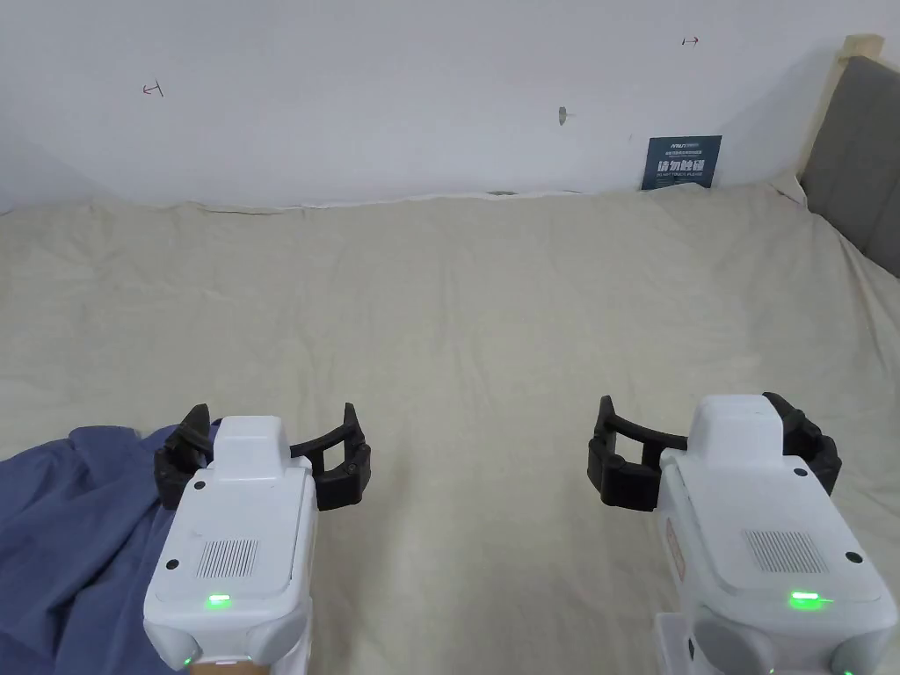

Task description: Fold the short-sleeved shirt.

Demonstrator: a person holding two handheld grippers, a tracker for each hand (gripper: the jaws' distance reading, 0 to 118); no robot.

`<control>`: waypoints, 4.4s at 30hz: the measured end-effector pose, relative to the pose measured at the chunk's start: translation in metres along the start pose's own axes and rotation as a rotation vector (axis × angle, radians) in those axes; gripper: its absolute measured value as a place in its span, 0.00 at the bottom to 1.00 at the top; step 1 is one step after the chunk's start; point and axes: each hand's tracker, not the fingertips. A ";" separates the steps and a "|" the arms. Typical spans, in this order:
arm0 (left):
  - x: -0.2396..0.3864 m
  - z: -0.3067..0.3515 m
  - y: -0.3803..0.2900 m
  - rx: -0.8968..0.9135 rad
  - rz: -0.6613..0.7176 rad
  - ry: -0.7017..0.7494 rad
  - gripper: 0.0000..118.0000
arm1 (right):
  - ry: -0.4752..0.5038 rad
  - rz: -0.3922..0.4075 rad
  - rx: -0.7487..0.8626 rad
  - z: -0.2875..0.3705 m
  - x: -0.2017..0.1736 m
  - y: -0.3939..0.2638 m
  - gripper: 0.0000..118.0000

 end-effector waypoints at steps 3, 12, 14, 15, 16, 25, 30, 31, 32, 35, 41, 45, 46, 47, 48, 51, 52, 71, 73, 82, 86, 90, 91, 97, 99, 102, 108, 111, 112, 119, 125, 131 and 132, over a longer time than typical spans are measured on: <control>-0.001 0.000 0.000 0.002 0.005 0.005 1.00 | -0.002 0.001 0.000 0.000 0.001 0.000 1.00; -0.002 -0.001 0.002 0.001 0.009 0.014 1.00 | 0.000 -0.005 -0.004 0.000 0.002 0.000 1.00; -0.002 -0.001 0.002 -0.003 0.010 0.012 1.00 | -0.001 0.001 -0.003 0.000 0.001 0.001 1.00; -0.002 -0.001 0.002 -0.005 0.011 0.009 1.00 | -0.002 0.004 -0.003 0.000 0.001 0.001 1.00; -0.002 -0.001 0.003 -0.008 0.010 0.007 0.98 | -0.001 0.006 -0.004 0.000 0.001 0.002 1.00; 0.000 -0.001 0.006 -0.067 0.029 -0.052 0.01 | -0.006 0.033 -0.013 0.000 -0.002 0.006 0.02; 0.000 0.004 0.007 -0.049 0.025 -0.060 0.00 | 0.014 0.019 -0.023 -0.007 -0.004 0.007 0.01; -0.003 0.004 0.006 -0.044 0.021 -0.055 0.00 | 0.018 0.023 -0.023 -0.009 -0.006 0.007 0.01; -0.008 0.003 0.007 -0.043 0.023 -0.050 0.00 | 0.025 0.025 -0.024 -0.011 -0.009 0.008 0.01; -0.028 0.007 0.008 -0.051 0.051 -0.016 0.00 | 0.076 0.027 -0.020 -0.019 -0.025 0.012 0.01; -0.099 0.025 0.004 -0.055 0.035 0.153 0.00 | 0.250 0.044 0.010 -0.033 -0.093 0.024 0.01; -0.156 0.049 0.000 -0.068 0.026 0.276 0.00 | 0.381 0.064 0.034 -0.035 -0.152 0.030 0.01; -0.172 0.056 -0.002 -0.072 0.019 0.309 0.00 | 0.419 0.066 0.037 -0.033 -0.169 0.031 0.01; -0.186 0.064 -0.004 -0.078 0.013 0.346 0.00 | 0.450 0.068 0.037 -0.032 -0.184 0.032 0.01; -0.197 0.071 -0.005 -0.085 0.011 0.371 0.00 | 0.474 0.070 0.037 -0.031 -0.196 0.032 0.01; -0.234 0.090 -0.009 -0.105 0.015 0.448 0.00 | 0.547 0.065 0.031 -0.024 -0.234 0.030 0.01; -0.244 0.098 -0.010 -0.111 0.017 0.466 0.00 | 0.568 0.064 0.027 -0.021 -0.247 0.030 0.01; -0.291 0.030 -0.033 -0.369 0.291 0.347 0.31 | 0.591 0.094 0.021 -0.027 -0.256 0.027 0.01; -0.288 0.009 -0.041 -0.431 0.332 0.294 0.59 | 0.560 0.097 0.014 -0.033 -0.245 0.027 0.02; -0.245 -0.084 -0.097 -0.738 0.261 0.178 0.96 | 0.441 0.107 -0.022 -0.066 -0.197 0.020 0.02; -0.239 -0.112 -0.139 -0.836 0.223 0.181 0.91 | 0.400 0.117 -0.055 -0.076 -0.179 0.012 0.02; -0.231 -0.120 -0.161 -0.935 0.225 0.124 0.54 | 0.358 0.124 -0.079 -0.080 -0.163 0.004 0.02; -0.227 -0.112 -0.151 -0.874 0.231 0.171 0.49 | 0.351 0.118 -0.087 -0.081 -0.158 0.002 0.02; -0.224 -0.109 -0.137 -0.871 0.275 0.164 0.03 | 0.323 0.091 -0.103 -0.077 -0.135 0.001 0.02; -0.222 -0.098 -0.112 -0.766 0.323 0.152 0.03 | 0.314 0.083 -0.093 -0.071 -0.127 0.003 0.02; -0.218 -0.090 -0.069 -0.704 0.358 0.097 0.03 | 0.303 0.072 -0.081 -0.064 -0.112 0.006 0.02; -0.169 -0.089 0.027 -0.508 0.307 -0.091 0.03 | 0.269 0.043 -0.049 -0.045 -0.078 0.011 0.02; -0.130 -0.089 0.076 -0.417 0.273 -0.215 0.03 | 0.241 0.036 -0.030 -0.034 -0.058 0.016 0.02; -0.115 -0.090 0.097 -0.388 0.264 -0.256 0.03 | 0.231 0.031 -0.023 -0.030 -0.050 0.018 0.02; -0.009 -0.094 0.171 -0.266 0.199 -0.501 0.03 | 0.138 0.026 0.020 -0.008 0.003 0.026 0.02; 0.070 -0.099 0.178 -0.287 0.161 -0.652 0.03 | 0.055 0.020 0.027 0.004 0.042 0.026 0.02; 0.126 -0.107 0.126 -0.449 0.121 -0.764 0.03 | -0.003 0.008 0.002 0.007 0.068 0.017 0.02; 0.132 -0.104 0.114 -0.475 0.099 -0.762 0.03 | -0.010 0.005 -0.002 0.007 0.070 0.016 0.02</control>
